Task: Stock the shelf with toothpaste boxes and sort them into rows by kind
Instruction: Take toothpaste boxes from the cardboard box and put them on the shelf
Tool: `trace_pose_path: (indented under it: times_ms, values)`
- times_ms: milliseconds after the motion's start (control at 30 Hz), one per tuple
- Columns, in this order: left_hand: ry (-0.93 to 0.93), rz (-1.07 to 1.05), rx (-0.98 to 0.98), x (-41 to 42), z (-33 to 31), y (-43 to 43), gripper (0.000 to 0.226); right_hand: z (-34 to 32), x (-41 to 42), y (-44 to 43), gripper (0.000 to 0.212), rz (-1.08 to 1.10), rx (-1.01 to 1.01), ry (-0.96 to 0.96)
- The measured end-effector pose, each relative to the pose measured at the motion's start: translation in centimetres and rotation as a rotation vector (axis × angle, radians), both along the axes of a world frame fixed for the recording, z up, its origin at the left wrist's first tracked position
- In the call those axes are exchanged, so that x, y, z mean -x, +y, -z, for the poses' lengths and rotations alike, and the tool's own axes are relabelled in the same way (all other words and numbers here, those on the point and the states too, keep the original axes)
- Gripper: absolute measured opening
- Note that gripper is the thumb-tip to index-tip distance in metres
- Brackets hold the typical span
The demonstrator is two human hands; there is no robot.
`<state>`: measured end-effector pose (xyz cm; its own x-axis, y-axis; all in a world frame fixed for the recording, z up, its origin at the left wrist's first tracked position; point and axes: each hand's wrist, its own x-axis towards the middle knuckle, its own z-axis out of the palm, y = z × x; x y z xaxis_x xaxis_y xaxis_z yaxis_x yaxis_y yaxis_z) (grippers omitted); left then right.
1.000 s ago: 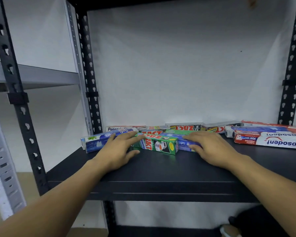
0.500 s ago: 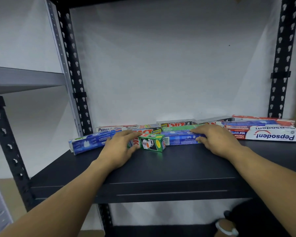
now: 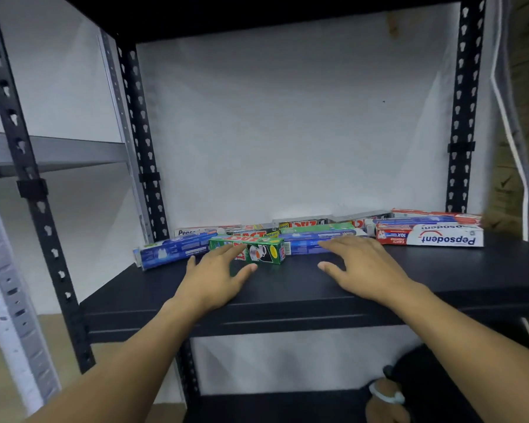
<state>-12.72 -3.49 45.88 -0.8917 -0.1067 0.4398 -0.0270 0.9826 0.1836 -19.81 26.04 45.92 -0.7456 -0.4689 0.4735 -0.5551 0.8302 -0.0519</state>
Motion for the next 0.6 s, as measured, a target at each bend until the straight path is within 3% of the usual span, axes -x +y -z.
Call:
trace_pose_path:
  times_ms: [133, 300, 400, 600]
  values:
    - [-0.061, 0.033, 0.09, -4.1, 1.3, 2.5, 0.07, 2.1, -5.5, 0.2, 0.061, -0.046, 0.03, -0.035]
    - [0.088, 0.07, 0.161, -9.0, 5.6, 5.3, 0.072, 7.9, -11.4, 0.9, 0.065, -0.053, 0.054, 0.037]
    - [0.157, 0.104, 0.152, -11.5, 9.4, 6.5, 0.067, 12.4, -14.4, 1.3, 0.062, -0.093, 0.091, -0.03]
    - [-0.167, 0.158, 0.051, -13.0, 20.2, 7.6, 0.07, 23.2, -14.2, 2.1, 0.066, -0.101, -0.064, -0.349]
